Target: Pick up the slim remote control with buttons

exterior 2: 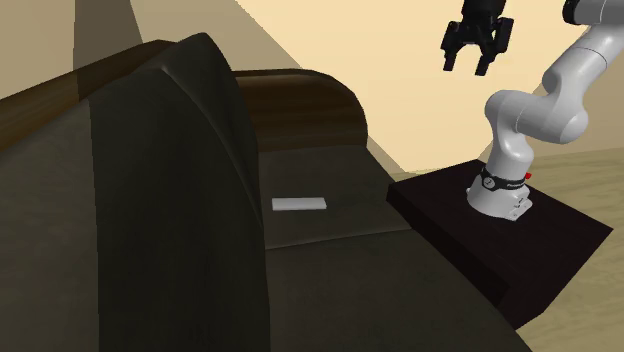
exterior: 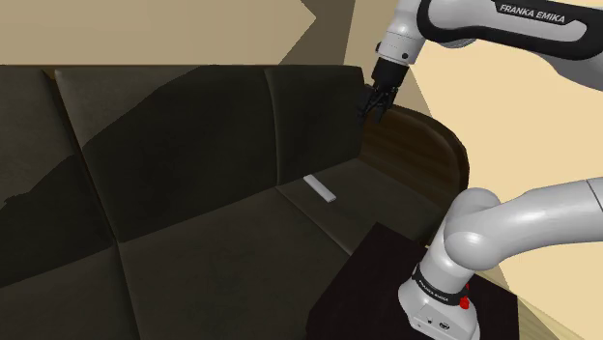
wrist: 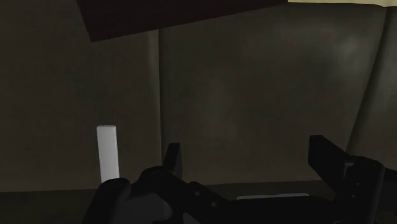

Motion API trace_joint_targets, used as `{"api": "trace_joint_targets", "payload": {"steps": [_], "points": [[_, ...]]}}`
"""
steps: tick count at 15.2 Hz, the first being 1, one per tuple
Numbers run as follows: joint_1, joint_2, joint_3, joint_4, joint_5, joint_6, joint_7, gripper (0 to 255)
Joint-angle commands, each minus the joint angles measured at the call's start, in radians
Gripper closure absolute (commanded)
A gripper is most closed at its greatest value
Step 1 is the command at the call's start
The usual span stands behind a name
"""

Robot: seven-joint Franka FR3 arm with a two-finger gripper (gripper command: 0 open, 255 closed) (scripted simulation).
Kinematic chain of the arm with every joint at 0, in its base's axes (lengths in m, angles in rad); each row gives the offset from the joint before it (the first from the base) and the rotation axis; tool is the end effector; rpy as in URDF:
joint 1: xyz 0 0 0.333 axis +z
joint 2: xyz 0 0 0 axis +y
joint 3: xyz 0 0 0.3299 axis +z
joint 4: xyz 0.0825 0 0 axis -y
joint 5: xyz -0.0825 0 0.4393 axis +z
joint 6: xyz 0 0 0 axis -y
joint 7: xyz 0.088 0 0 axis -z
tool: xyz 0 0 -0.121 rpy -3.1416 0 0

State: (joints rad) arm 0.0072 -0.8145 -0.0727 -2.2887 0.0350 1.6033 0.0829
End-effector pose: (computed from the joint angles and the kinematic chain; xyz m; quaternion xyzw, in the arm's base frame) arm 0.3484 -0.0267 0.6346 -0.9950 0.0637 -0.0629 0.0451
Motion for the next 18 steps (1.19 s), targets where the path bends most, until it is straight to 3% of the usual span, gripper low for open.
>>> {"api": "trace_joint_targets", "payload": {"steps": [1,10,18], "points": [[0.000,0.000,0.000,0.000,0.000,0.000,0.000,0],[-0.030,0.149,-0.086,-0.135,-0.054,0.279,-0.085,0],[-0.046,0.370,-0.170,-0.167,-0.072,0.528,-0.166,0]]}}
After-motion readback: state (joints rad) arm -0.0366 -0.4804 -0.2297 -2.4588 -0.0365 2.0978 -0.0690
